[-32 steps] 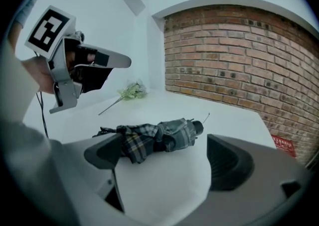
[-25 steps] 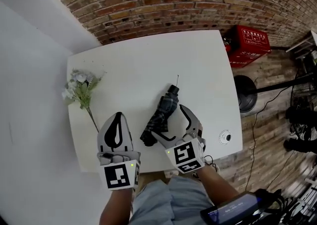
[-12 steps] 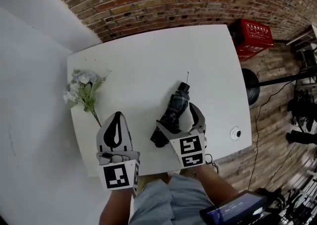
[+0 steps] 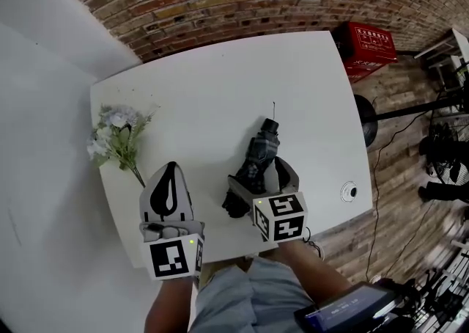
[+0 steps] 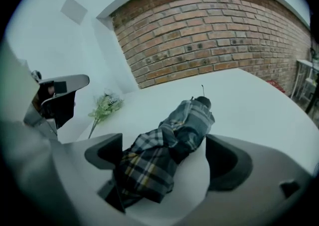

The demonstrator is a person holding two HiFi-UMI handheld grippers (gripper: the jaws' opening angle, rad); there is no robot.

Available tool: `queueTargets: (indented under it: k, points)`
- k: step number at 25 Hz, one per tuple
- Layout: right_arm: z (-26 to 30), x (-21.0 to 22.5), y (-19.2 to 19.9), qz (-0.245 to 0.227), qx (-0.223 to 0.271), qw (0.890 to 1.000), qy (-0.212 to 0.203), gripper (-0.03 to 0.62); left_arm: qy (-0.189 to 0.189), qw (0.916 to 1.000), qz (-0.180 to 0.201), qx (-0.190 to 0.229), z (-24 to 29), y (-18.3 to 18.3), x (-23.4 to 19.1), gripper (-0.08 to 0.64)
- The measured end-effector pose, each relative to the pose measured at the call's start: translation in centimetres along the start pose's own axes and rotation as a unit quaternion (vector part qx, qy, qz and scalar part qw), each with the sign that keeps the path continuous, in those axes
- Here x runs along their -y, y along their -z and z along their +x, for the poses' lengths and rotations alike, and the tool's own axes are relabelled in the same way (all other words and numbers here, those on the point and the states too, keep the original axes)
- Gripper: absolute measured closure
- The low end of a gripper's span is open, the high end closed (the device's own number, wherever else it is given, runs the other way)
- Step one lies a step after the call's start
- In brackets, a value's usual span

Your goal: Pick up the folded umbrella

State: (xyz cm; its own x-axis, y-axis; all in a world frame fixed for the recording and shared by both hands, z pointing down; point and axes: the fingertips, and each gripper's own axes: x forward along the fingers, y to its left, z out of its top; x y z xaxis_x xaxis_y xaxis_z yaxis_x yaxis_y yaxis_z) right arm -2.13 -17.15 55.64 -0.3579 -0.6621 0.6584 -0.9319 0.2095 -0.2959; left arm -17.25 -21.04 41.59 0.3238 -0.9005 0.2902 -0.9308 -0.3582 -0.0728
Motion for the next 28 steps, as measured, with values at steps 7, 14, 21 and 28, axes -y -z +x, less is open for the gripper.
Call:
queueTargets:
  k: [7, 14, 21, 28]
  points:
    - [1.0, -0.5, 0.8, 0.0, -0.034, 0.999, -0.014, 0.103, -0.019, 0.9998, -0.006, -0.005, -1.2, 0.6, -0.9, 0.554]
    - [1.4, -0.9, 0.6, -0.113, -0.074, 0.991, -0.027, 0.11, -0.04, 0.9991, -0.011, -0.003, -1.7, 0.0, -0.9, 0.552]
    - [1.2, -2.3, 0.8, -0.272, -0.119, 0.953, -0.066, 0.12, -0.058, 0.9981, -0.016, -0.006, -2.4, -0.2, -1.3, 0.554]
    - [1.0, -3.3, 1.9, -0.388, -0.15, 0.903, -0.111, 0.129, -0.071, 0.9972, -0.022, -0.005, -2.9, 0.1, -1.9, 0.554]
